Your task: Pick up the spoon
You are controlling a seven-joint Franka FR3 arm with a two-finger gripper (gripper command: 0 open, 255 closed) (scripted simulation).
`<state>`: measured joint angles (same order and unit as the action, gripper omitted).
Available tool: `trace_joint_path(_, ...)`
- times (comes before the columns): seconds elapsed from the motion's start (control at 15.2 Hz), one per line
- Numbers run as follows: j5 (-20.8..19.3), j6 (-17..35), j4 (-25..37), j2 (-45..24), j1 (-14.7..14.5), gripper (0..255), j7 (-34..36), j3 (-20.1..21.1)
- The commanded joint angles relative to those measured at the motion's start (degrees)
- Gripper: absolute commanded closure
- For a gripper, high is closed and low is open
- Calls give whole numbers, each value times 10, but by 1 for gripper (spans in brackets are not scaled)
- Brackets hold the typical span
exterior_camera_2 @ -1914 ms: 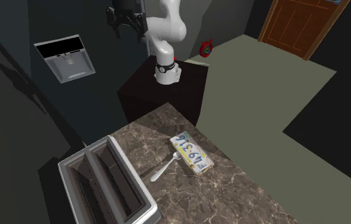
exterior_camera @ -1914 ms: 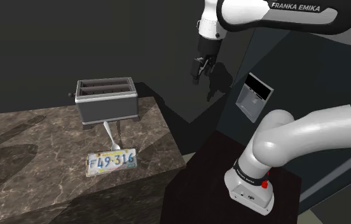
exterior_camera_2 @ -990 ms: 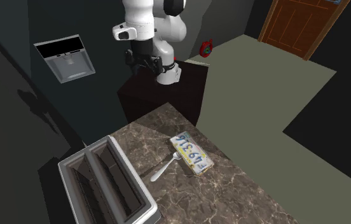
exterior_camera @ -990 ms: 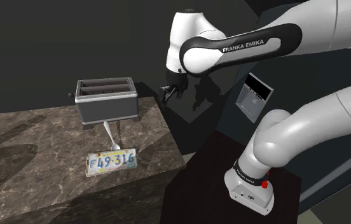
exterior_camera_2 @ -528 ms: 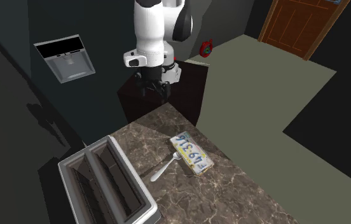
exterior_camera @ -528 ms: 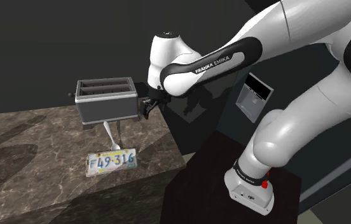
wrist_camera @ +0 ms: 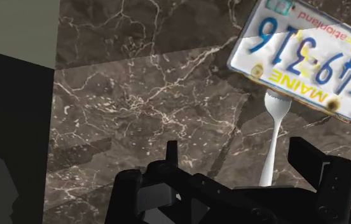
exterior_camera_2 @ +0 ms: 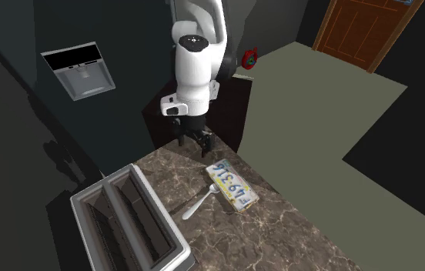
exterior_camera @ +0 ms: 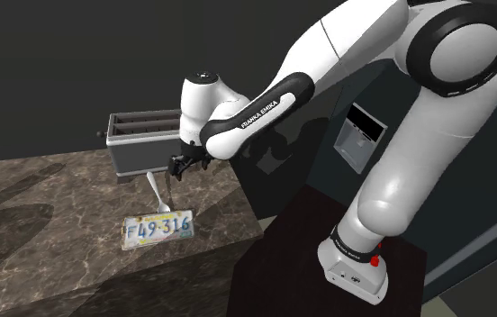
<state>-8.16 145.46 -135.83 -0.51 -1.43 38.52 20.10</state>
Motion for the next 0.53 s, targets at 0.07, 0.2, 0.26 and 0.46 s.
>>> trace_joint_path(0.07, -62, 30, 48, -77, -9, 0, 71, -1)
trace_joint_path(0.2, -99, 43, 82, -123, -23, 0, 113, -11)
trace_joint_path(0.26, -115, 48, 101, -146, -32, 0, 132, -18)
trace_joint_path(0.46, -156, 59, 162, -214, -61, 0, 181, -40)
